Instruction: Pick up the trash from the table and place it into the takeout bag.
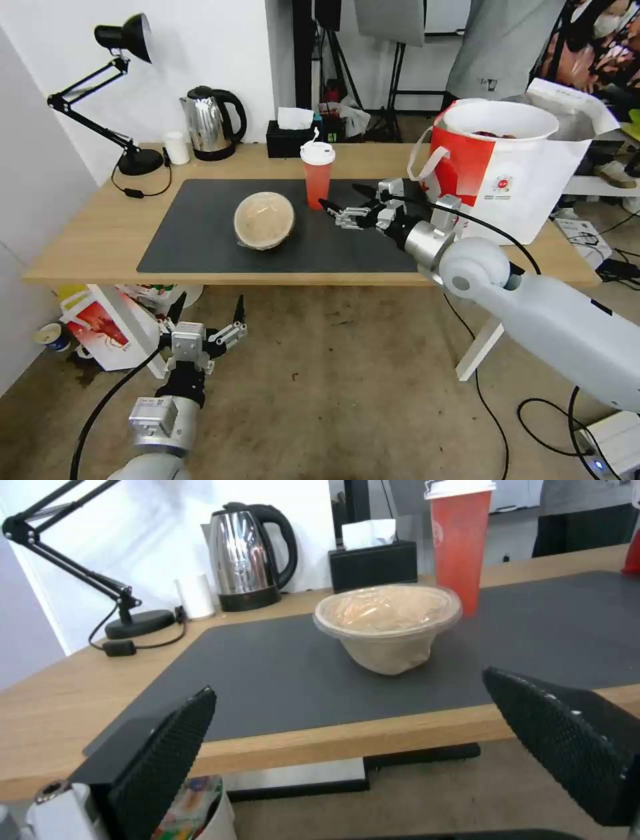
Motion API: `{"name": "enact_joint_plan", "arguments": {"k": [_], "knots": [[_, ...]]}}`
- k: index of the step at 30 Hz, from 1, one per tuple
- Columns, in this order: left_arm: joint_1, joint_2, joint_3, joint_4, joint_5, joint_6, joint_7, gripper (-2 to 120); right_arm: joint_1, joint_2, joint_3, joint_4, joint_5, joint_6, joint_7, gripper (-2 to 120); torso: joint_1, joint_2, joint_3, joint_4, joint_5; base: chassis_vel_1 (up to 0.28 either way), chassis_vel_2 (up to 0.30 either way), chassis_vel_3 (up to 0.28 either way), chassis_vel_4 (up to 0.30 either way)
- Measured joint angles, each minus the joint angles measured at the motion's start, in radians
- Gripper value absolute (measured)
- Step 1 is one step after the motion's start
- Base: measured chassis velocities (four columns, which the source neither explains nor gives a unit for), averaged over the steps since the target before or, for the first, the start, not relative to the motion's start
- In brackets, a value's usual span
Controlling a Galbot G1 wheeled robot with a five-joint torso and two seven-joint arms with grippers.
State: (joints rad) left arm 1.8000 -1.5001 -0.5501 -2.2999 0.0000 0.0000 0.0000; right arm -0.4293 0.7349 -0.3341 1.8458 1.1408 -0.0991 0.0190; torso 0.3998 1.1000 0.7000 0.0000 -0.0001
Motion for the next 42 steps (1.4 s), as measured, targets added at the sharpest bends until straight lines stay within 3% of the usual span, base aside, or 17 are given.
{"name": "enact_joint_plan", "arguments": {"k": [31, 42], "knots": [[0.000, 0.000, 0.000, 0.000, 0.000, 0.000, 0.000, 100, 0.039, 0.174, 0.007, -0.197, -0.034, 0.024, -0.006, 100, 0.000, 0.000, 0.000, 0.0000, 0.0000, 0.000, 0.000, 0.000, 0.000], [0.000, 0.000, 0.000, 0.000, 0.000, 0.000, 0.000, 100, 0.054, 0.199, 0.008, -0.247, -0.057, 0.037, -0.006, 100, 0.000, 0.000, 0.000, -0.0001, 0.0000, 0.000, 0.000, 0.000, 0.000]]}}
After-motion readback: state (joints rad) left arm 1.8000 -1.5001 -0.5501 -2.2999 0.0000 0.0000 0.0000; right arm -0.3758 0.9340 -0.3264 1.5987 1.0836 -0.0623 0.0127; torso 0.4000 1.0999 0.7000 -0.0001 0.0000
